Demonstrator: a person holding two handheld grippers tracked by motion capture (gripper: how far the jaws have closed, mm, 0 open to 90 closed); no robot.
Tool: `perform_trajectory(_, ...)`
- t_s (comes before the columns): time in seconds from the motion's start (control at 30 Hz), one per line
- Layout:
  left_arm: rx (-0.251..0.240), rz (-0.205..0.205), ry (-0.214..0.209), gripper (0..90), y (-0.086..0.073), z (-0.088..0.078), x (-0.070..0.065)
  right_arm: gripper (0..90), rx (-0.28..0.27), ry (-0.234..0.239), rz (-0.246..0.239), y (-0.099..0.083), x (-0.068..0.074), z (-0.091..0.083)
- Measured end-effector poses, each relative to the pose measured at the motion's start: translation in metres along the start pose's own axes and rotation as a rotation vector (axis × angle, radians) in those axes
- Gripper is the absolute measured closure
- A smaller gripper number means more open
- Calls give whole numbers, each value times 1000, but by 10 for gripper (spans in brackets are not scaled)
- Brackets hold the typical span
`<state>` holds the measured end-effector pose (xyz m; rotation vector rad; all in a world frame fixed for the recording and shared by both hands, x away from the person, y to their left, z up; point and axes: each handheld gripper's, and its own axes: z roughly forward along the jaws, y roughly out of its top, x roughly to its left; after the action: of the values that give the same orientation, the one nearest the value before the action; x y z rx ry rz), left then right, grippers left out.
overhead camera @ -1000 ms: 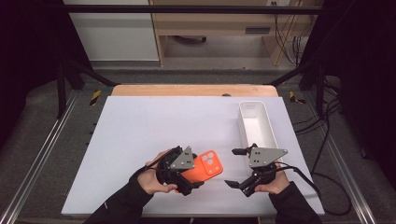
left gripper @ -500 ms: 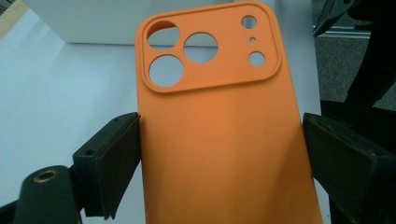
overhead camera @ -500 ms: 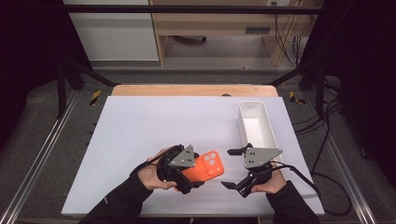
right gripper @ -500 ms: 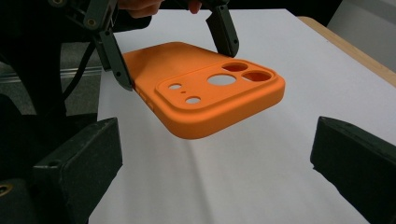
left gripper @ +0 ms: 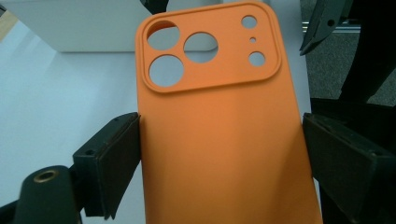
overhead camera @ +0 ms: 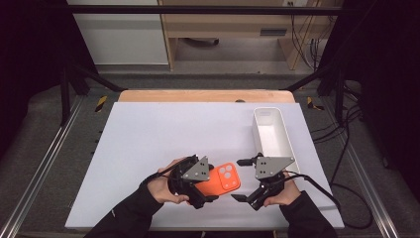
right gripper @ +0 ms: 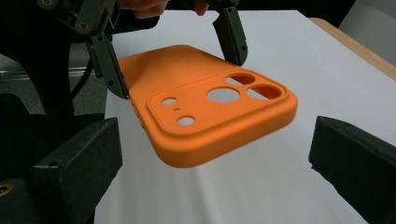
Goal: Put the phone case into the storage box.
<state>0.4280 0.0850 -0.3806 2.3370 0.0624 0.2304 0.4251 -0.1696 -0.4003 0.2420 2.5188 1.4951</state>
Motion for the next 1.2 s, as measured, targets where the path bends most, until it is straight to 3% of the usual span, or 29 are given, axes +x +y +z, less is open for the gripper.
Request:
perform_trajectory(0.53, -6, 19, -19, 134, 3, 3, -5, 41, 5, 40, 3, 2, -1, 7)
perform_trajectory(1.2, -12, 47, -64, 134, 7, 8, -10, 56, -4, 132, 13, -1, 0, 13)
